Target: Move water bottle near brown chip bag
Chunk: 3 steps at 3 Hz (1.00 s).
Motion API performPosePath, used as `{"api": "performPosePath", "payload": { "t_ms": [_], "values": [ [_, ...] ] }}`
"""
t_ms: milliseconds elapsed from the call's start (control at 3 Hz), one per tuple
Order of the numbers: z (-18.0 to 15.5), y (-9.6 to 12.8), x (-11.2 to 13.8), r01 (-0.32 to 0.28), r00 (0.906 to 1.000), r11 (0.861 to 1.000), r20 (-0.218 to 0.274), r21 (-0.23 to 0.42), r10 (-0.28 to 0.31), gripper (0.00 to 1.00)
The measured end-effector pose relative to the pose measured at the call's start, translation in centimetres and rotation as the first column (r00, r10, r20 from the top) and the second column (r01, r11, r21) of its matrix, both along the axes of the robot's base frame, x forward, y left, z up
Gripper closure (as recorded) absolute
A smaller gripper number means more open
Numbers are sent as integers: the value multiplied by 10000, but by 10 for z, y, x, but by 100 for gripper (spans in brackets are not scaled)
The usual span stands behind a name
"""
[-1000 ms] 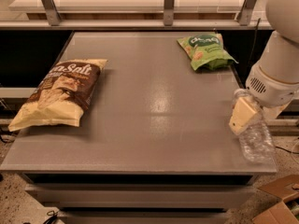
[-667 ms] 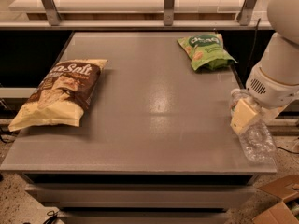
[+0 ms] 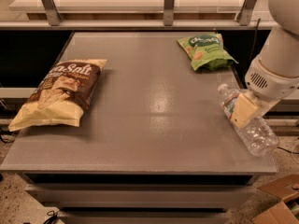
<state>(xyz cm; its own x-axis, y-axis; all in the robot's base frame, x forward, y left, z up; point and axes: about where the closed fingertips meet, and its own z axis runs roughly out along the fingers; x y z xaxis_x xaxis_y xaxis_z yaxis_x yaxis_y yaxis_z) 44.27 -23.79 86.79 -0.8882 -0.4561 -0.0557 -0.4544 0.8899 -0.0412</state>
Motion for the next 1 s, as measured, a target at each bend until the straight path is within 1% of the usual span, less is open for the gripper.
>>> {"api": "performPosePath", "payload": {
  "t_ms": [333, 667, 1000],
  "values": [
    [11, 20, 20, -1646, 9852, 9860, 537, 273, 1630, 100],
    [20, 49, 42, -3624, 9270, 9306, 1224, 504, 3544, 100],
    [26, 84, 63, -5745, 8123, 8168, 1588, 520, 5612, 100]
  ]
}}
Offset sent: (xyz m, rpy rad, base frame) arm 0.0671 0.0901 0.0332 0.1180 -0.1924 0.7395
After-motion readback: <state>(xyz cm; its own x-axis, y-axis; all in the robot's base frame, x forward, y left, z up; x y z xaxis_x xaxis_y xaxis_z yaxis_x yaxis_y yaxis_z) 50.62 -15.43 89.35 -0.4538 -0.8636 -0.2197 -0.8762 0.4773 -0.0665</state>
